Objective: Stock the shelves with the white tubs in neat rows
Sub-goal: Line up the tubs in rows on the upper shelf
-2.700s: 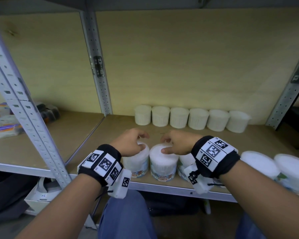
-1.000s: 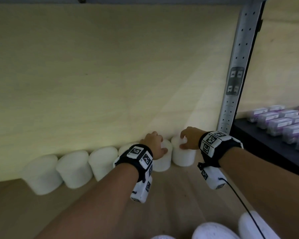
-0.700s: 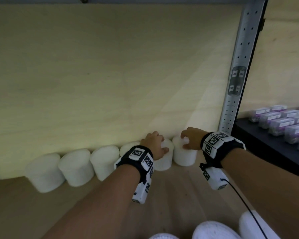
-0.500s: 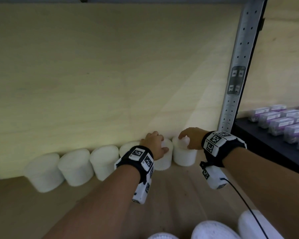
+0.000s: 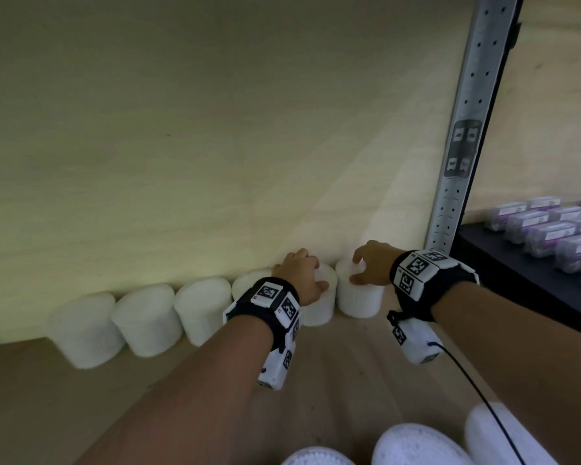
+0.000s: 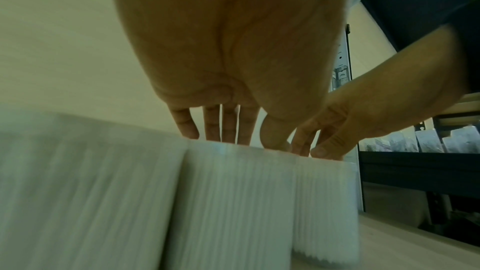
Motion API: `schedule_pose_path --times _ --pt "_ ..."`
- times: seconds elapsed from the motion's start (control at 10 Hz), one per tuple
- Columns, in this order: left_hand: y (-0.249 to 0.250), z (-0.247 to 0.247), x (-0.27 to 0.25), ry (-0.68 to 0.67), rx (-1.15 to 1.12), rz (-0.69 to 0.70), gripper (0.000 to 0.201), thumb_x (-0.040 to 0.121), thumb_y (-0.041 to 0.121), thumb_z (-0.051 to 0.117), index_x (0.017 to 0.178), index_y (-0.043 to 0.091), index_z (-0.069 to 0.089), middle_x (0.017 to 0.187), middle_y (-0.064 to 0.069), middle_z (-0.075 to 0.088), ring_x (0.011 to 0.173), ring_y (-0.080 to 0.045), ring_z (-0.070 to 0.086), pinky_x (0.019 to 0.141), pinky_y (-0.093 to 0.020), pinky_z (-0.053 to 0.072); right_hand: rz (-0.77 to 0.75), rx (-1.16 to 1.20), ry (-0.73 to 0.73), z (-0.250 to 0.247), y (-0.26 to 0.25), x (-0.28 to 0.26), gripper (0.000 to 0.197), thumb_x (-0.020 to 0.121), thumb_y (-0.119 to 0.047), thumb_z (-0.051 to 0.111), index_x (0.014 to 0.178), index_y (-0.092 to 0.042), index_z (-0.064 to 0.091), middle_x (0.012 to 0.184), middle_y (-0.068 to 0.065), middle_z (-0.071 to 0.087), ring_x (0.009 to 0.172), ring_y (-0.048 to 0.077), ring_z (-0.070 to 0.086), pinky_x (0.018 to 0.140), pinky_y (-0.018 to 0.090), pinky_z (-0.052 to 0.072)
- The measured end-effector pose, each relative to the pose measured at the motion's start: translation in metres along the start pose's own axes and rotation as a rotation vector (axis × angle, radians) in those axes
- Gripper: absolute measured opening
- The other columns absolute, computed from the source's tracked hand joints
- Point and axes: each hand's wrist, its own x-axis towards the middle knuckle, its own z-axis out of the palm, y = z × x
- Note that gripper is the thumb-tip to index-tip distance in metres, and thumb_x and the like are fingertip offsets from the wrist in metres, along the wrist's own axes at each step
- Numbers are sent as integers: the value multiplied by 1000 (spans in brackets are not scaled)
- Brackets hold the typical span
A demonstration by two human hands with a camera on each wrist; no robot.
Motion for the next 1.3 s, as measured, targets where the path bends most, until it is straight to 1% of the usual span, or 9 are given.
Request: schedule_pose_path --times 0.2,0.4,0.5,0.6,0.7,0.9,1.1,1.2,1.3 --pt "1 -1 0 -6 1 2 53 91 40 55 135 13 46 135 -7 41 128 -27 39 105 -45 38 -31 9 4 -1 2 -1 55 92 -36 58 141 -15 43 145 8 40 133 25 42 109 32 35" --pt "3 -5 1 -40 -2 -10 54 91 39 56 136 12 45 136 -8 40 128 -27 40 107 -43 38 -82 61 -31 -6 7 -5 51 90 -11 60 138 -20 50 147 7 40 134 24 42 106 31 38" --pt "3 -6 0 -43 -4 -8 54 91 39 56 136 11 46 136 -9 41 127 -27 41 106 -43 39 -84 110 -2 -6 8 -4 50 90 -11 57 138 -20 49 145 7 42 133 23 42 105 31 39" --pt "3 -6 -1 -44 0 -9 54 92 39 56 136 10 45 136 -9 41 127 -28 40 107 -43 38 -37 143 45 -4 8 -2 49 93 -32 57 139 -19 46 143 9 43 131 25 44 105 32 38" --pt "4 -7 -1 -43 0 -8 54 92 38 56 136 10 45 136 -9 40 128 -28 40 107 -43 38 2 100 29 -1 7 -1 59 92 -47 54 141 -16 44 144 10 40 132 26 42 108 33 36" --pt "4 -7 0 -48 4 -5 54 92 38 55 137 10 44 137 -10 40 128 -28 39 107 -43 38 12 71 15 4 5 1 60 90 -46 57 140 -16 44 142 10 39 130 28 43 107 34 37" --pt "4 -6 1 -45 6 -8 53 92 38 55 136 10 45 137 -10 40 128 -28 39 107 -44 38 -46 55 6 2 7 -1 50 92 -30 59 140 -20 46 145 6 40 132 25 43 108 32 36" --pt "3 -4 1 -36 4 -6 52 92 38 56 135 10 46 136 -10 40 127 -29 40 106 -44 39 -70 86 -24 -1 8 -2 48 92 -12 55 139 -22 49 149 7 37 135 25 41 107 32 38" --pt "3 -4 1 -37 3 -7 52 92 38 55 134 9 46 136 -10 40 127 -30 40 105 -45 39 -83 178 4 -5 11 1 51 89 -3 52 136 -21 52 151 9 34 136 27 40 106 34 42"
